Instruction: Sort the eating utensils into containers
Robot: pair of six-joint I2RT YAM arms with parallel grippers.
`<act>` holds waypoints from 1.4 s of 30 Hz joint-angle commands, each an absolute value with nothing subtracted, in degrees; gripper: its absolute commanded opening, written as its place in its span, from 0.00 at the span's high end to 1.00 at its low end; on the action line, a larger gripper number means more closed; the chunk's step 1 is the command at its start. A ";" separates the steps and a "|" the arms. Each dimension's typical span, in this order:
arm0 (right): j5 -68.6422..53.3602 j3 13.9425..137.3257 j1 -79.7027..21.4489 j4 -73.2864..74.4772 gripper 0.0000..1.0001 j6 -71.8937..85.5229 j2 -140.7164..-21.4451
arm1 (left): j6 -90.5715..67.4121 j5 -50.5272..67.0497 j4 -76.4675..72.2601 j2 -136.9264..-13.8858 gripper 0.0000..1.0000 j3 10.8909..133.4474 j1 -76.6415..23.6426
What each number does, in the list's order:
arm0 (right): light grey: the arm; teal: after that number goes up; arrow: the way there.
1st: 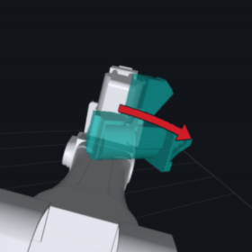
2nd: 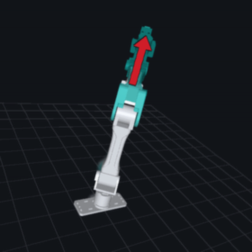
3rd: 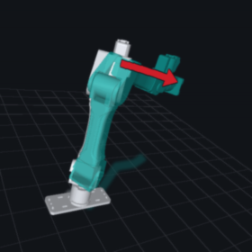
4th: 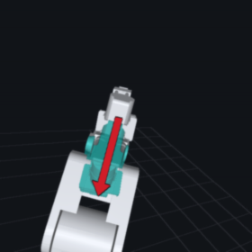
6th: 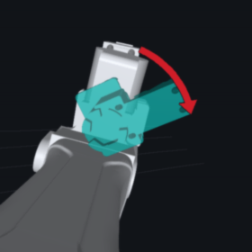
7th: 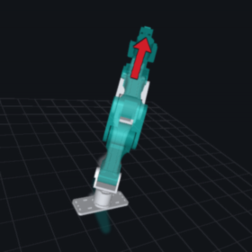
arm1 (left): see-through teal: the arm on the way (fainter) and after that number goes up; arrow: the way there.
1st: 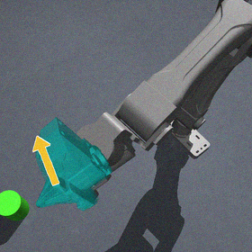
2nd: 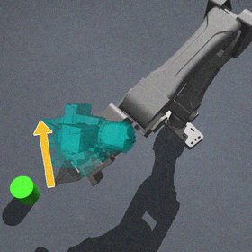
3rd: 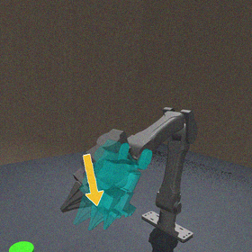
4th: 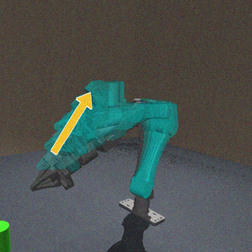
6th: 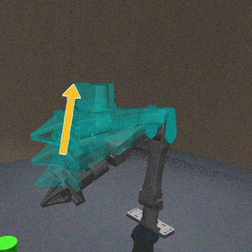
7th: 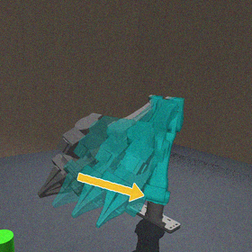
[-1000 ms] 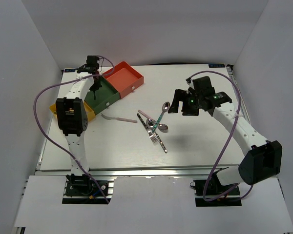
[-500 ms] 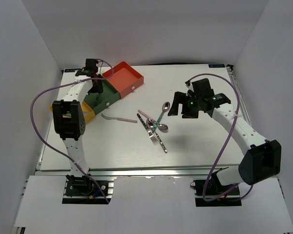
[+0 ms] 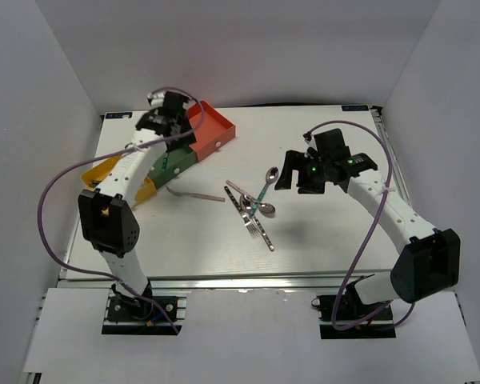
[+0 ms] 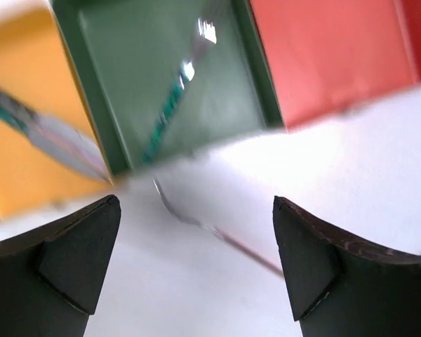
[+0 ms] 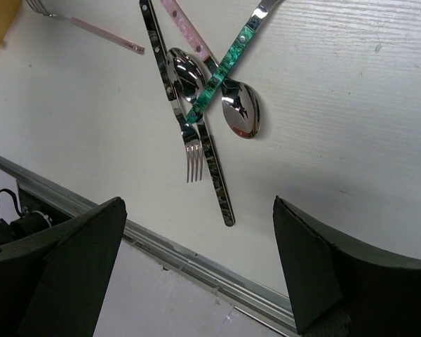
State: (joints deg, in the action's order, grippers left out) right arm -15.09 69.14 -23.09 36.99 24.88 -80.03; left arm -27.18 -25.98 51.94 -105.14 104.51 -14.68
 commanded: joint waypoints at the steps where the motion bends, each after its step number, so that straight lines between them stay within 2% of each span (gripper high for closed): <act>1: -13.10 69.79 -22.85 35.07 0.11 24.35 -80.16 | -44.10 -31.91 57.95 -100.58 0.02 96.35 -19.23; 3: -11.18 70.05 -22.85 35.68 0.11 24.35 -80.51 | -51.39 -31.99 54.51 -98.18 0.02 90.63 -22.75; 7: -7.91 70.14 -22.85 37.53 0.11 24.61 -81.12 | -59.75 -30.32 53.09 -97.11 0.02 87.80 -27.50; 13: -8.52 67.85 -22.85 36.48 0.11 24.35 -79.72 | -70.39 -26.98 51.59 -101.59 0.02 82.97 -28.04; 19: -8.52 65.39 -22.85 36.12 0.11 22.77 -77.52 | -75.76 -26.01 50.71 -110.03 0.06 88.22 -27.86; 20: -8.61 65.04 -22.76 36.12 0.11 22.59 -77.35 | -76.20 -26.19 50.80 -111.08 0.08 89.11 -27.86; 23: -8.79 63.81 -22.85 36.04 0.11 22.15 -76.64 | -77.95 -26.19 51.42 -114.34 0.26 90.53 -27.69; 32: -7.73 62.23 -22.85 35.86 0.11 20.39 -76.20 | -80.95 -22.68 50.19 -115.23 0.35 83.50 -27.77; 35: -8.78 62.14 -22.85 35.07 0.11 20.74 -76.90 | -81.39 -21.98 49.13 -114.52 0.55 79.99 -27.77; 38: -9.75 62.75 -22.85 34.28 0.11 21.09 -77.96 | -81.65 -19.53 48.87 -114.87 0.64 77.26 -27.77; 41: -9.67 63.45 -22.76 33.75 0.11 21.36 -78.66 | -81.48 -15.83 47.90 -113.74 0.80 73.83 -27.86; 42: -9.67 63.63 -22.85 33.66 0.11 21.36 -78.84 | -81.30 -15.56 48.25 -112.95 0.83 73.31 -28.21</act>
State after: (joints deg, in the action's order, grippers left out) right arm -9.15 62.70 -23.09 35.83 21.82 -78.19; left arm -80.75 -21.06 47.46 -112.71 77.19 -27.81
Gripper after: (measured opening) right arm 0.894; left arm 0.200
